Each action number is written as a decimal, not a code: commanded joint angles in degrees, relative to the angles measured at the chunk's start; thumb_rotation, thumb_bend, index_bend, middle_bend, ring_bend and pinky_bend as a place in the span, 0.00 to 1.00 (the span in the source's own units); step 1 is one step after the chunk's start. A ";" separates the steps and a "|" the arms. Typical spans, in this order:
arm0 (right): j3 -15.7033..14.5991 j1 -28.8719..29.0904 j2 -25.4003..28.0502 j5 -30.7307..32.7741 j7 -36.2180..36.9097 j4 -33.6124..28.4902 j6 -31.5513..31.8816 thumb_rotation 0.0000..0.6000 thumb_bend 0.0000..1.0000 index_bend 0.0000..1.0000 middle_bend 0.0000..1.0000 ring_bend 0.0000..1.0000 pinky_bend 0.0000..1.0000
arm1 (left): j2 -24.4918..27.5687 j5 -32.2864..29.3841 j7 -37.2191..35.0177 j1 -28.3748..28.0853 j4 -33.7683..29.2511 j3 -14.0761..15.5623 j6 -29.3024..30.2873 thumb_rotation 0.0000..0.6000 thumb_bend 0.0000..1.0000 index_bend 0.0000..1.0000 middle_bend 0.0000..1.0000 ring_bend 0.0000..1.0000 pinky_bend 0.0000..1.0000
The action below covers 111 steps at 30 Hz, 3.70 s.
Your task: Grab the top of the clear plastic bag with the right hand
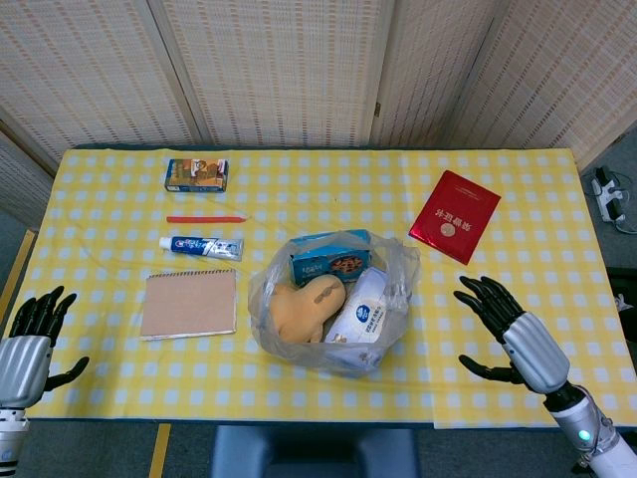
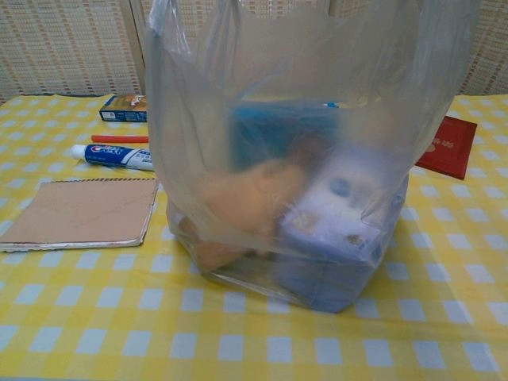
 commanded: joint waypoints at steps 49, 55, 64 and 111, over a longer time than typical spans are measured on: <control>0.78 20.79 -3.68 1.31 13.18 -8.64 -18.09 1.00 0.26 0.00 0.00 0.00 0.00 | 2.28 -0.25 -3.35 0.52 -1.49 -0.29 0.89 1.00 0.25 0.00 0.00 0.03 0.00; 1.65 22.78 -6.29 2.90 12.19 -7.40 -19.89 1.00 0.26 0.00 0.00 0.00 0.00 | 2.61 -0.03 -3.66 0.77 -1.82 -0.31 1.43 1.00 0.25 0.00 0.00 0.03 0.00; 2.96 24.52 -9.16 5.06 10.10 -7.14 -20.55 1.00 0.26 0.00 0.00 0.00 0.00 | 3.39 0.03 -5.85 1.03 -1.67 -0.35 1.65 1.00 0.25 0.00 0.00 0.03 0.00; 8.25 34.08 -23.82 8.12 21.05 -1.46 -17.89 1.00 0.26 0.00 0.00 0.00 0.00 | 6.18 0.10 -11.78 3.36 -2.05 -1.05 4.95 1.00 0.25 0.00 0.00 0.03 0.00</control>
